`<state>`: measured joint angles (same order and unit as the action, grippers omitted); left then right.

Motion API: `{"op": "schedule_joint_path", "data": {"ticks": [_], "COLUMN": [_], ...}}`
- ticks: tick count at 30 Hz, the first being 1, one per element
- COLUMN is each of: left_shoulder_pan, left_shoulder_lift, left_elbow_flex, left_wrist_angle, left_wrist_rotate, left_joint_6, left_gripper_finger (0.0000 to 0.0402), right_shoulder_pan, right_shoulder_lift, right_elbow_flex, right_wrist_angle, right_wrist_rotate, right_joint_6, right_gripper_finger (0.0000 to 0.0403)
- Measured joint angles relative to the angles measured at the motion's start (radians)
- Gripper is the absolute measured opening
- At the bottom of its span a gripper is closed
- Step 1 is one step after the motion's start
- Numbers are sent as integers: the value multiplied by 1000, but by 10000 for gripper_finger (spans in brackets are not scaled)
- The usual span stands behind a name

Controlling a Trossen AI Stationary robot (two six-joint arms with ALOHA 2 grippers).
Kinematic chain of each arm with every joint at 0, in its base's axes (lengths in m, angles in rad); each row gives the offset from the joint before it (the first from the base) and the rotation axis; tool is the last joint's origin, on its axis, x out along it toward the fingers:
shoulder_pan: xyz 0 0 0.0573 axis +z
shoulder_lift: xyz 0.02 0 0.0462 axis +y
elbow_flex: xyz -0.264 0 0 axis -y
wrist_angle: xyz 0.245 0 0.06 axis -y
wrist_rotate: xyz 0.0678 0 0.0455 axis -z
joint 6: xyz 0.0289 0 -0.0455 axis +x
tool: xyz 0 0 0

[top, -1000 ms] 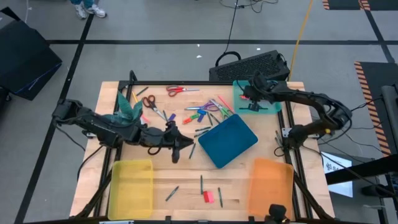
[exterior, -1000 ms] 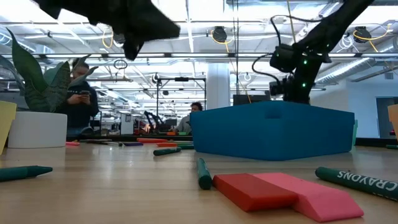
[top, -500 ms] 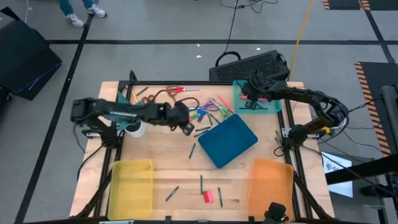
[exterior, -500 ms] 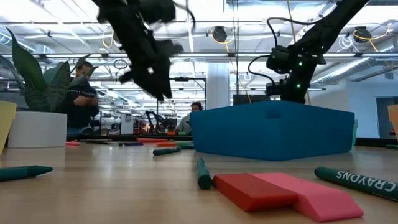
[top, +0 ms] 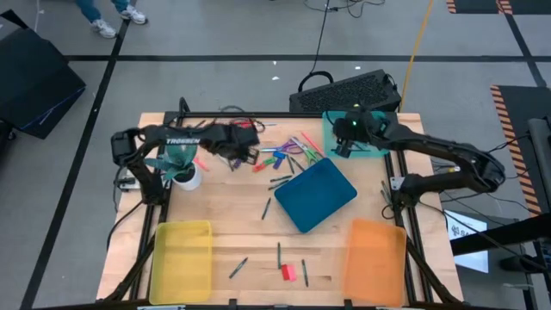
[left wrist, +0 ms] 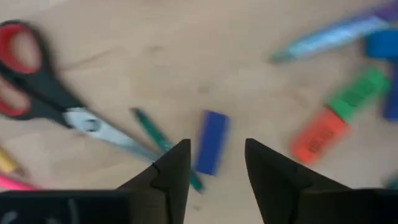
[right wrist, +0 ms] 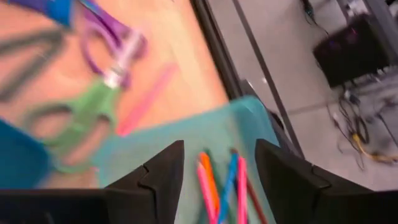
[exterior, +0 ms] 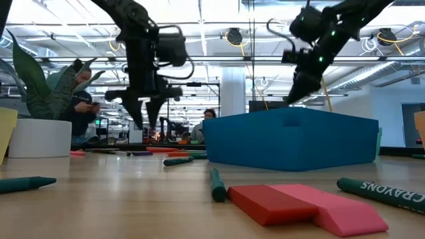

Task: Sort crayons/erasers/pens/pencils in bins
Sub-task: Put the yellow pencil into the green bin

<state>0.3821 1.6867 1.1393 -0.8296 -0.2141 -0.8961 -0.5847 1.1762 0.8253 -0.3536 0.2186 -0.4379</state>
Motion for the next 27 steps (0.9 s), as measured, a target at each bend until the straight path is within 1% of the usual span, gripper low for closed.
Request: {"op": "schedule_joint_path", "data": {"ticks": [4,7,13,16,20,23,27], "left_shoulder_pan": [131,235,419,505,570,588,599], "left_shoulder_lift": [0,0,0,0,0,0,0], "left_elbow_flex": [0,16,44,42,28,18,-31], "left_wrist_angle": [-35,-107,-236,-255,-257,-254,-239], "left_wrist_rotate": [13,23,36,60,70,19,6], "left_joint_6": [4,16,52,73,78,86,69], "left_gripper_finger": [136,129,127,127,127,127,127], "right_shoulder_pan": [74,129,226,268,316,343,371], "right_shoulder_lift": [-45,-63,-72,-72,-72,-72,-72], "right_elbow_flex": [0,0,0,0,0,0,0], "right_wrist_angle": [2,6,3,-4,-31,-52,-61], "right_wrist_rotate": [-41,-40,-39,-39,-38,-38,-37], "right_joint_6": [34,36,84,84,85,86,86], "right_gripper_finger": [190,190,190,190,190,190,190]}}
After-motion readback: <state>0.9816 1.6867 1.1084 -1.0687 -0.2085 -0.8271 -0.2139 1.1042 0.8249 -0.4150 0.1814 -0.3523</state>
